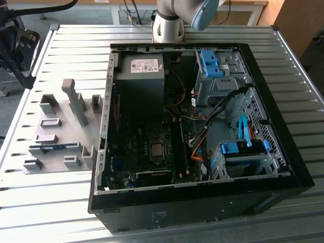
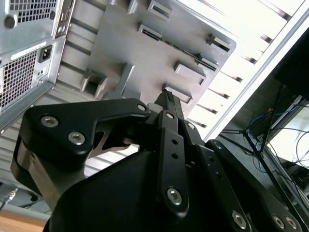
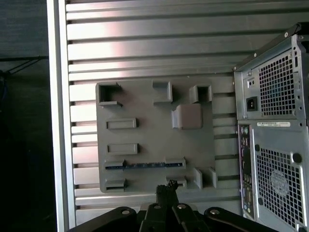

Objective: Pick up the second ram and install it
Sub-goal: 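Reach for the second ram, then pick up the second ram and move it above second insertion slot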

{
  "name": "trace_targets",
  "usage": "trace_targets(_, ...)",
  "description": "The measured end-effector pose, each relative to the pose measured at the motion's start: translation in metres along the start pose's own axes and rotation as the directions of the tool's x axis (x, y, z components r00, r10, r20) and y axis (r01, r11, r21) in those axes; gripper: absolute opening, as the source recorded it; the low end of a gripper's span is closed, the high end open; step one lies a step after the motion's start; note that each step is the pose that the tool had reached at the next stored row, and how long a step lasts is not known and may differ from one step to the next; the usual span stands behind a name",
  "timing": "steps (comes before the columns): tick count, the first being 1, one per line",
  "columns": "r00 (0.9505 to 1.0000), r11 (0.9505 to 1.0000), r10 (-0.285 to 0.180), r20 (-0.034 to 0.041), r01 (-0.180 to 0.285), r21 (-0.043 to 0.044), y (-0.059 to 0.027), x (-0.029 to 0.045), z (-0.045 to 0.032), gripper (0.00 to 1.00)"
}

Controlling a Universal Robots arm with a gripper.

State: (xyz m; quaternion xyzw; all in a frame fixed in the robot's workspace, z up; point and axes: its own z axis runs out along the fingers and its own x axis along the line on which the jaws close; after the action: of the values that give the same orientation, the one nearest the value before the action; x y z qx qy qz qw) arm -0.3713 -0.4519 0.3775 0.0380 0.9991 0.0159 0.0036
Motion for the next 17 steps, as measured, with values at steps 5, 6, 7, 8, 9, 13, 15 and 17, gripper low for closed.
trace_targets(5, 1.0, 1.0, 0.0, -0.0003, 0.0, 0.0002, 0.0, 0.0001, -0.0002, 0.1)
trace_targets(6, 1.0, 1.0, 0.0, -0.0003, 0.0, 0.0002, 0.0, 0.0002, -0.0002, 0.1)
trace_targets(7, 1.0, 1.0, 0.0, -0.0002, 0.0, 0.0002, 0.0, 0.0003, -0.0002, 0.1)
trace_targets(8, 1.0, 1.0, 0.0, -0.0003, 0.0, 0.0002, 0.0, 0.0003, -0.0002, 0.1)
trace_targets(9, 1.0, 1.0, 0.0, -0.0003, 0.0, 0.0002, 0.0, 0.0003, -0.0002, 0.1)
trace_targets(13, 1.0, 1.0, 0.0, -0.0003, 0.0, 0.0002, 0.0, 0.0005, -0.0002, 0.1)
trace_targets(15, 1.0, 1.0, 0.0, -0.0003, 0.0, 0.0002, 0.0, 0.0005, -0.0002, 0.1)
trace_targets(17, 1.0, 1.0, 0.0, -0.0003, 0.0, 0.0002, 0.0, 0.0005, -0.0002, 0.1)
